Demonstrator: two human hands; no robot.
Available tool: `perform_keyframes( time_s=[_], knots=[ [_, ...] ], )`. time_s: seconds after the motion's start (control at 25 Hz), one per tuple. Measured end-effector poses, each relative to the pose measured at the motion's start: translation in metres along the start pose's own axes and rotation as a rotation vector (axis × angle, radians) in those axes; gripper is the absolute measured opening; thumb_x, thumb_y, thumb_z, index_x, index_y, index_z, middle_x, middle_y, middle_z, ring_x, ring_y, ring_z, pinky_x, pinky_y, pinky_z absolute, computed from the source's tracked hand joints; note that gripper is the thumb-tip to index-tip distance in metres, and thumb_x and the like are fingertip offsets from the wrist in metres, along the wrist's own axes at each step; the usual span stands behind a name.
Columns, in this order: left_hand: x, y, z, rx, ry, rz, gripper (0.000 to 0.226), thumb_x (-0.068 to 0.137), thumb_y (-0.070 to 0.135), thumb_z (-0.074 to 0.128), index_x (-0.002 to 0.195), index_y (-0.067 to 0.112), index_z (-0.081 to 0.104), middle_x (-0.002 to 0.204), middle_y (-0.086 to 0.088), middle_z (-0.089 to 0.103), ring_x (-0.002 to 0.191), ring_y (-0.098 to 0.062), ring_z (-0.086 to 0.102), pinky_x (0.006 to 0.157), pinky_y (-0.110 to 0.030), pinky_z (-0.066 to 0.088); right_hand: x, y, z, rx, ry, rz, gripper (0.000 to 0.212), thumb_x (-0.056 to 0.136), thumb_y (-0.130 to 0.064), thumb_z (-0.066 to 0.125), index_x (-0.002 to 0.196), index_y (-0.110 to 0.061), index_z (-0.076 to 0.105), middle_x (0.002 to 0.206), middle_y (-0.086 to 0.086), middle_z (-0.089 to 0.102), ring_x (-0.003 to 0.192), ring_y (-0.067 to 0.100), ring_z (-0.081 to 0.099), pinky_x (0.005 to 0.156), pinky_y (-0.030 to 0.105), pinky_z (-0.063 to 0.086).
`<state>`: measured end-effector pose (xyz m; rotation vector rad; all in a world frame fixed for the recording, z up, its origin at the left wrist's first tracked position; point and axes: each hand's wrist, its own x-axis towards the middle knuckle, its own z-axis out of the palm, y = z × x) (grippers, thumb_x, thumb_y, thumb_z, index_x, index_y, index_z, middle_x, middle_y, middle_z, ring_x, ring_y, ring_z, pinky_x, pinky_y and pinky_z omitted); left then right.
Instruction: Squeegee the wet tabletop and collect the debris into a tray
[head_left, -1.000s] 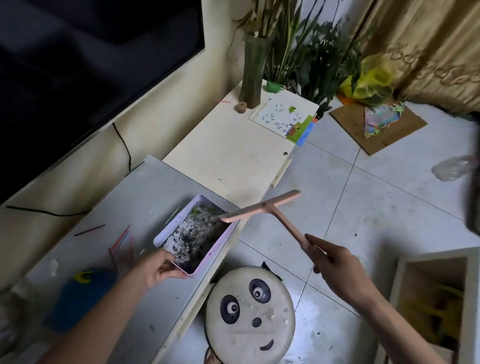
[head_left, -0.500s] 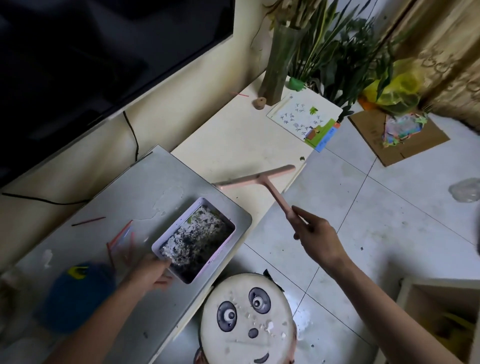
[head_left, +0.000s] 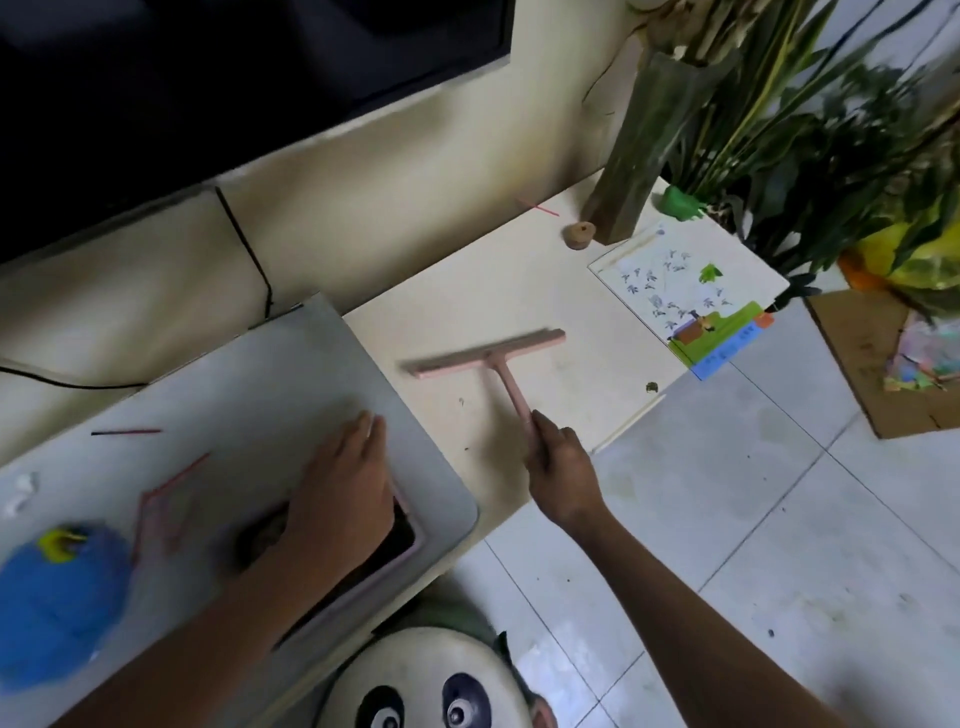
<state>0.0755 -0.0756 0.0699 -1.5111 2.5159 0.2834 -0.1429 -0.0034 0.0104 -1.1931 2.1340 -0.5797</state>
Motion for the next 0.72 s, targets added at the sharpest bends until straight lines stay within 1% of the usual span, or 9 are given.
perform_keyframes(
  time_s=[0.08, 0.12, 0.16, 0.24, 0.32, 0.4, 0.52, 0.64, 0.72],
  knots=[
    [0.019, 0.016, 0.014, -0.014, 0.057, 0.073, 0.048, 0.084, 0.012, 0.059, 0.129, -0.003, 0.055, 0.132, -0.02, 0.056, 0.111, -0.035, 0.059, 0.09, -0.045, 0.051, 0.02, 0.014, 0.013, -0.004, -0.016, -0.026, 0.049, 0.094, -0.011, 0.047, 0.143, -0.014, 0.039, 0.114, 0.017, 0.052, 0.102, 0.036, 0.054, 0.081, 0.036, 0.045],
    [0.027, 0.024, 0.02, 0.002, 0.11, 0.12, 0.038, 0.081, 0.012, 0.057, 0.116, -0.003, 0.064, 0.118, -0.019, 0.064, 0.1, -0.035, 0.064, 0.084, -0.046, 0.054, 0.027, 0.018, 0.018, -0.002, -0.022, -0.033, 0.05, 0.094, -0.01, 0.046, 0.143, -0.014, 0.038, 0.116, 0.015, 0.051, 0.102, 0.035, 0.053, 0.081, 0.036, 0.046],
    [0.035, 0.032, 0.025, 0.043, 0.146, 0.158, 0.034, 0.081, 0.015, 0.05, 0.103, -0.001, 0.069, 0.108, -0.017, 0.068, 0.095, -0.032, 0.066, 0.082, -0.045, 0.055, 0.035, 0.024, 0.024, 0.012, -0.011, -0.048, 0.051, 0.094, -0.009, 0.044, 0.144, -0.014, 0.037, 0.116, 0.014, 0.05, 0.102, 0.033, 0.052, 0.081, 0.037, 0.046],
    [0.044, 0.044, 0.03, 0.082, 0.135, 0.195, 0.041, 0.079, 0.022, 0.037, 0.086, 0.004, 0.073, 0.095, -0.011, 0.072, 0.094, -0.028, 0.069, 0.085, -0.046, 0.053, 0.044, 0.032, 0.034, 0.036, 0.015, -0.077, 0.049, 0.094, -0.008, 0.043, 0.143, -0.012, 0.038, 0.115, 0.014, 0.051, 0.103, 0.032, 0.049, 0.082, 0.038, 0.045],
    [0.047, 0.051, 0.04, 0.119, 0.097, 0.242, 0.043, 0.08, 0.024, 0.034, 0.075, 0.008, 0.074, 0.086, -0.007, 0.073, 0.094, -0.025, 0.07, 0.089, -0.049, 0.052, 0.048, 0.038, 0.042, 0.012, 0.05, -0.088, 0.049, 0.095, -0.008, 0.043, 0.144, -0.012, 0.038, 0.115, 0.014, 0.051, 0.106, 0.031, 0.046, 0.081, 0.038, 0.045],
    [0.047, 0.055, 0.048, 0.169, 0.027, 0.271, 0.043, 0.079, 0.025, 0.033, 0.067, 0.011, 0.072, 0.077, -0.004, 0.072, 0.091, -0.023, 0.07, 0.089, -0.051, 0.052, 0.05, 0.045, 0.048, -0.085, 0.058, -0.069, 0.052, 0.095, -0.009, 0.043, 0.146, -0.017, 0.034, 0.118, 0.013, 0.049, 0.108, 0.029, 0.043, 0.077, 0.036, 0.046],
    [0.046, 0.057, 0.052, 0.228, 0.011, 0.326, 0.041, 0.075, 0.025, 0.034, 0.057, 0.015, 0.069, 0.069, -0.001, 0.069, 0.082, -0.02, 0.07, 0.085, -0.051, 0.054, 0.052, 0.053, 0.049, -0.228, -0.012, -0.054, 0.057, 0.095, -0.011, 0.043, 0.149, -0.022, 0.027, 0.121, 0.013, 0.044, 0.11, 0.027, 0.04, 0.073, 0.032, 0.046],
    [0.045, 0.059, 0.055, 0.222, -0.038, 0.295, 0.041, 0.075, 0.025, 0.034, 0.057, 0.015, 0.069, 0.07, -0.001, 0.07, 0.081, -0.02, 0.07, 0.085, -0.051, 0.053, 0.055, 0.055, 0.039, -0.264, -0.031, -0.126, 0.055, 0.097, -0.016, 0.041, 0.15, -0.022, 0.026, 0.121, 0.013, 0.046, 0.109, 0.027, 0.042, 0.077, 0.033, 0.046],
    [0.048, 0.057, 0.058, 0.183, -0.052, 0.236, 0.04, 0.079, 0.025, 0.036, 0.066, 0.013, 0.071, 0.078, -0.002, 0.071, 0.091, -0.022, 0.069, 0.093, -0.052, 0.048, 0.055, 0.049, 0.027, -0.169, -0.029, -0.135, 0.053, 0.098, -0.021, 0.043, 0.149, -0.018, 0.029, 0.122, 0.014, 0.049, 0.11, 0.029, 0.046, 0.085, 0.035, 0.044]
  ],
)
